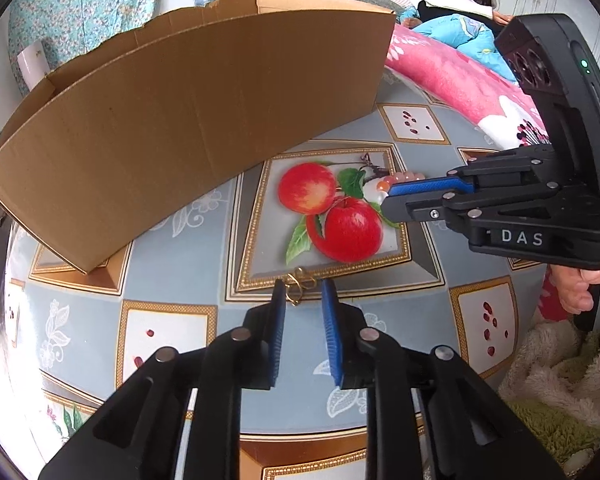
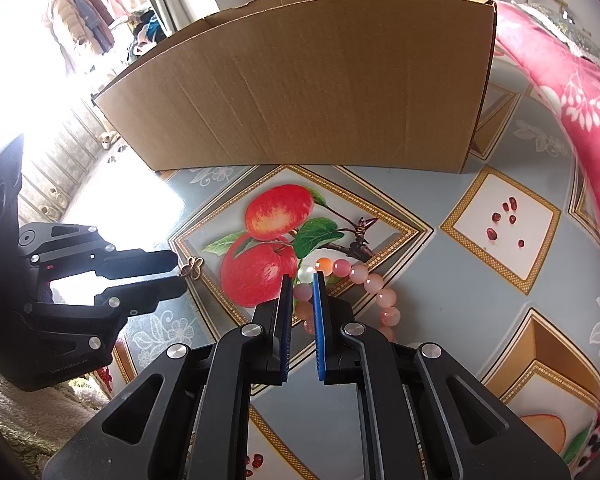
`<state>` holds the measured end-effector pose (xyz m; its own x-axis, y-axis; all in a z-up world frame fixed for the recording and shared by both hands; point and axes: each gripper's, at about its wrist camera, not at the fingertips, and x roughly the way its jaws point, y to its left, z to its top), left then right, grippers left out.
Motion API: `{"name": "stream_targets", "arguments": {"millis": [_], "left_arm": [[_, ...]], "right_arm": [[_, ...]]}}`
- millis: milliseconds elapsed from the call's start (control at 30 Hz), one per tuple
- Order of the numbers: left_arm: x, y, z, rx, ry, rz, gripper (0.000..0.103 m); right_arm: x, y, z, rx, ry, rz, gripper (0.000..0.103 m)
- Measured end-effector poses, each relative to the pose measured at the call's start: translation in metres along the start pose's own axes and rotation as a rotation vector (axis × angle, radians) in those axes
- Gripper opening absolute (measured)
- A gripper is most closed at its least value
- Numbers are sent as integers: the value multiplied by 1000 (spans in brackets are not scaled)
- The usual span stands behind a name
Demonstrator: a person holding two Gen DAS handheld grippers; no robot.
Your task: Organize jewelry
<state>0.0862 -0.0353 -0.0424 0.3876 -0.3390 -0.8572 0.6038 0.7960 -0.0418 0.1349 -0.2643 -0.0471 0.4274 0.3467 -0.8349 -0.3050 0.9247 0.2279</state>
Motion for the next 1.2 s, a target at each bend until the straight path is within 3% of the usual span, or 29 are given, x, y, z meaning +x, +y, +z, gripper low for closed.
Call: {"name": "stream_targets", "arguments": {"millis": [167,400,733,1200], "left_arm": [[6,3,5,-45,2,-16,24],[7,-11,5,17,-25,83,16],[2,-4,1,-10,-38,63,15],[-37,0,4,-8,-137,78,15]], "right_arm": [[0,-1,-1,5,-5,0,8],[-3,-3,-2,19,-11,6,8],[-4,-2,-2,19,-11,5,8],[-6,-5,-5,35,-14,8,8]]}}
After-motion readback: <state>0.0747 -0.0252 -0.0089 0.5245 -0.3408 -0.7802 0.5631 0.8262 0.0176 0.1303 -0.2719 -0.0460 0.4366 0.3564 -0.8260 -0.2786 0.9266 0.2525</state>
